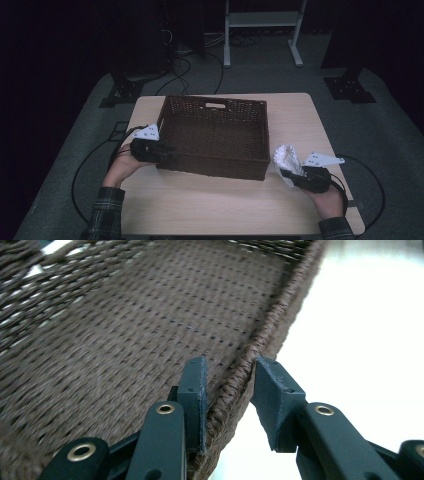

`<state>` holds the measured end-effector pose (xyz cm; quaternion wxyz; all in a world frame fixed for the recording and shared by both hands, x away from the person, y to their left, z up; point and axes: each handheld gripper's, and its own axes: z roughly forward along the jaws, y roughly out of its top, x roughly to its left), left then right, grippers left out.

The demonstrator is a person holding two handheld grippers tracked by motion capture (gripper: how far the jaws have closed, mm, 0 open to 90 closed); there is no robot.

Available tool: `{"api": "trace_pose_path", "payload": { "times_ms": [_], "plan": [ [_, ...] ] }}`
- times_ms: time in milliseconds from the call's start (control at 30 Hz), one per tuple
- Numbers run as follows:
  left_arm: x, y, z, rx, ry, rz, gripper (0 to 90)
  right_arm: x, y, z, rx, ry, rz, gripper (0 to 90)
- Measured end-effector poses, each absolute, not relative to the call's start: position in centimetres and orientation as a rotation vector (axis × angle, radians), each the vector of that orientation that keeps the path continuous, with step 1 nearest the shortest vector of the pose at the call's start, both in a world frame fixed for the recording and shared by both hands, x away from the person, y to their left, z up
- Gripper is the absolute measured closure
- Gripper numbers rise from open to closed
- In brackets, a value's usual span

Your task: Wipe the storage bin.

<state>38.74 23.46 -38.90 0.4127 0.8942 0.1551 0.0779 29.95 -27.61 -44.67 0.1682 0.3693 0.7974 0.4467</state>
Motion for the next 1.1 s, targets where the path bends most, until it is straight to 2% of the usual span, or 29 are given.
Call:
{"api": "trace_pose_path", "payload": {
  "times_ms": [667,767,1100],
  "plan": [
    [36.3,19.6,-38.8,2.278,0.390,0.143,66.9,30.0,-27.8,-44.5,1.046,2.258,1.272,69.5],
    [36.0,18.8,-39.0,2.266,0.381,0.103,67.6,30.0,-27.8,-44.4,1.047,2.256,1.273,69.6],
    [35.2,16.1,-39.4,2.234,0.386,0.097,76.9,29.9,-28.1,-44.2,1.042,2.244,1.283,69.5]
  ]
}}
